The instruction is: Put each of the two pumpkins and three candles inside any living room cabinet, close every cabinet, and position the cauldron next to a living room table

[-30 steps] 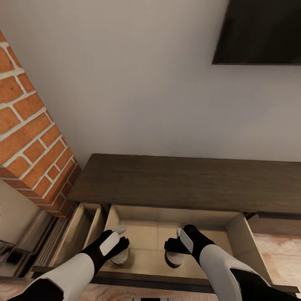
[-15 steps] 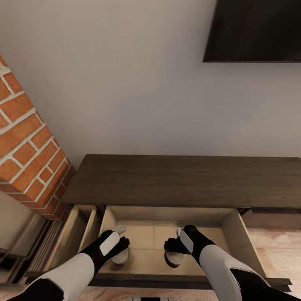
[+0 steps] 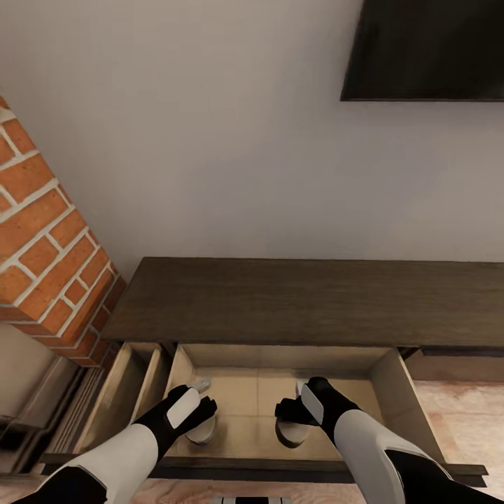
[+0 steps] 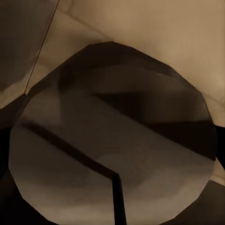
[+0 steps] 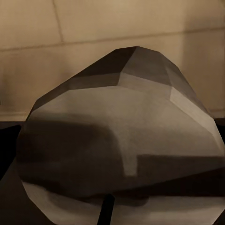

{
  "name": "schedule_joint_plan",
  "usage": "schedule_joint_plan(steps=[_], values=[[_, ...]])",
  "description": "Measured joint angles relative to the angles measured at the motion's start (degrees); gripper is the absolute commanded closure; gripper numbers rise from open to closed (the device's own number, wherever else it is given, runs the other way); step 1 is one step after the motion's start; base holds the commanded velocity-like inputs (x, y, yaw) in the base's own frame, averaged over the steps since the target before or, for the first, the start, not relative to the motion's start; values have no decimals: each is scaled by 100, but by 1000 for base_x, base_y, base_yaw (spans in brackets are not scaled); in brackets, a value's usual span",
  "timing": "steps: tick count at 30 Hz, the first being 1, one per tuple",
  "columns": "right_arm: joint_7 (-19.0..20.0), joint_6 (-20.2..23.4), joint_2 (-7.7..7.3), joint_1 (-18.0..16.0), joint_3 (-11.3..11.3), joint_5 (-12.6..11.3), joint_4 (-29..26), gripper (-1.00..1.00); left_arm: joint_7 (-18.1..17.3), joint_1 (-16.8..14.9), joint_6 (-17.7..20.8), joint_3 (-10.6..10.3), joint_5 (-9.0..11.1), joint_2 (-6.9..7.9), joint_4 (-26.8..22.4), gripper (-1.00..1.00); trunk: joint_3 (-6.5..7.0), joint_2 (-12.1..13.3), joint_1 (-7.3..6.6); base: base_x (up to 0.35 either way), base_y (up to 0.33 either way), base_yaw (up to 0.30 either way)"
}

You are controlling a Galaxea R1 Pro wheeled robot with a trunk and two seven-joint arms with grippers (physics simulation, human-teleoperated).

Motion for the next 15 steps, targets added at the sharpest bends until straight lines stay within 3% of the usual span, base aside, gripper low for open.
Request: schedule_joint_plan(steps=[6, 15], values=[[29, -47, 0, 0, 4, -6, -12, 100, -5, -1, -7, 2, 3, 0, 39, 100, -46, 0, 0, 0, 0, 120], [585, -62, 3, 0, -19, 20, -64, 100, -66, -1, -66, -5, -8, 5, 61, 100, -55, 0, 0, 0, 0, 8]])
